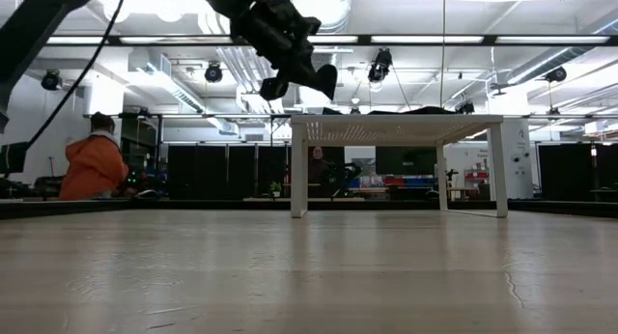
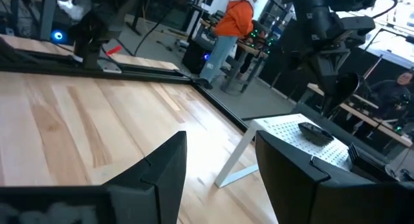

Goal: Pick & Place Mini shaped plates
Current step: Stack the drop shaped plate on top of the drop shaped plate on the shelf

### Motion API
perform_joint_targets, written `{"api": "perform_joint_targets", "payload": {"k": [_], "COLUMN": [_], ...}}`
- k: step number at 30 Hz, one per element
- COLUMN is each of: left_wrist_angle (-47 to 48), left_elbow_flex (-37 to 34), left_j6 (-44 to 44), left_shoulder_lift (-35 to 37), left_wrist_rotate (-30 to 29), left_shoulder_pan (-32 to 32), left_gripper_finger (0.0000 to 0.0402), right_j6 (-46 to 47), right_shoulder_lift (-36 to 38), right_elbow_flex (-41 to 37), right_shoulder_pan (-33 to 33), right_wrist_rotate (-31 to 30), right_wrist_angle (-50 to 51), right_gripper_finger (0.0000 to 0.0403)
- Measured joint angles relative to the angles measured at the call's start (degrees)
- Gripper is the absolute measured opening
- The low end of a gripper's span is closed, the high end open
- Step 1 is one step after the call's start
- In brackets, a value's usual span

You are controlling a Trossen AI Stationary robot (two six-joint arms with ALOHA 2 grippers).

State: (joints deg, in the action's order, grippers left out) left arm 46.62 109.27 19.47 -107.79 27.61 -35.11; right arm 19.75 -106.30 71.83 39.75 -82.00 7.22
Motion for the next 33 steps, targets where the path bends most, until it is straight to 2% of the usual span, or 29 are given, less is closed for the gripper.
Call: {"api": "perform_joint_targets", "payload": {"k": [9, 18, 21, 33], "left_wrist_angle": [8.84, 9.19, 9.1, 7.41], "left_elbow_flex": [4.83, 5.01, 4.93, 4.85], "left_j6": [-2.61, -4.25, -1.96, -2.64], "left_shoulder_lift": [-3.63, -3.5, -3.62, -3.71], "left_wrist_rotate": [1.47, 3.79, 3.43, 2.98], "left_shoulder_pan": [-3.16, -1.67, -1.57, -0.22], "left_gripper_finger": [0.0005, 0.0005, 0.0005, 0.0005], "right_j6": [-0.17, 7.02, 7.29, 7.32], "right_shoulder_lift": [0.0, 0.0, 0.0, 0.0], "right_elbow_flex": [-1.85, -6.22, -6.55, -6.55], "right_shoulder_pan": [-0.81, -1.11, -1.14, -1.16], "right_wrist_rotate": [-0.47, -0.52, -0.55, -0.42], "right_wrist_angle": [2.77, 3.37, 3.33, 2.81], "right_gripper_finger": [0.0176, 0.0168, 0.0165, 0.0157]}}
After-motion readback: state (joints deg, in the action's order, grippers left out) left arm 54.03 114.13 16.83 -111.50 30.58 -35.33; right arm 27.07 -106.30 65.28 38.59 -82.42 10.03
